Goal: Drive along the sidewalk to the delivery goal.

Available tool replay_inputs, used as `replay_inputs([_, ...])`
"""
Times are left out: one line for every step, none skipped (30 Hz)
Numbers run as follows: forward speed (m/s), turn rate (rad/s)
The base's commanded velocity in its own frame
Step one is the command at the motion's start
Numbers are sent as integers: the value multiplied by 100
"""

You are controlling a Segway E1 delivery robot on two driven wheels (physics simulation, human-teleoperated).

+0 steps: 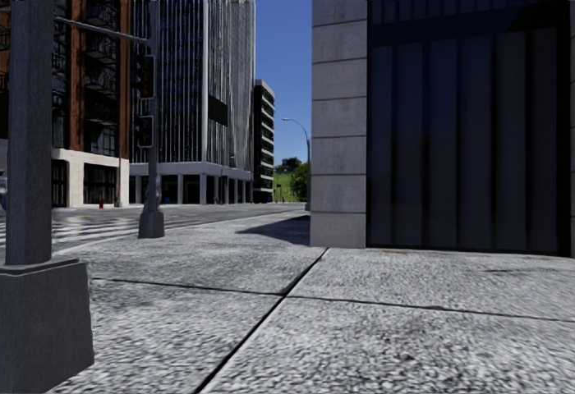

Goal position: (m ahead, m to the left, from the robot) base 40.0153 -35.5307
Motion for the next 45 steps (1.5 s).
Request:
replay_inputs([200, 0])
replay_inputs([200, 0])
replay_inputs([200, 0])
replay_inputs([200, 0])
replay_inputs([200, 0])
replay_inputs([200, 0])
replay_inputs([200, 0])
replay_inputs([200, 0])
replay_inputs([200, 0])
replay_inputs([200, 0])
replay_inputs([200, 0])
replay_inputs([200, 0])
replay_inputs([200, 0])
replay_inputs([200, 0])
replay_inputs([200, 0])
replay_inputs([200, 4])
replay_inputs([200, 4])
replay_inputs([200, 12])
replay_inputs([200, 22])
replay_inputs([200, 27])
replay_inputs([200, 27])
replay_inputs([200, 28])
replay_inputs([200, 29])
replay_inputs([200, 31])
replay_inputs([200, 31])
replay_inputs([200, 33])
replay_inputs([200, 38])
replay_inputs([200, 38])
replay_inputs([200, 43])
replay_inputs([200, 47])
replay_inputs([200, 50])
replay_inputs([200, 50])
replay_inputs([200, 51])
replay_inputs([200, 52])
replay_inputs([200, 52])
replay_inputs([200, 52])
replay_inputs([200, 52])
replay_inputs([200, 52])
replay_inputs([200, 52])
replay_inputs([200, 52])
replay_inputs([200, 52])
replay_inputs([200, 42])
replay_inputs([200, 23])
replay_inputs([200, 23])
replay_inputs([200, 0])
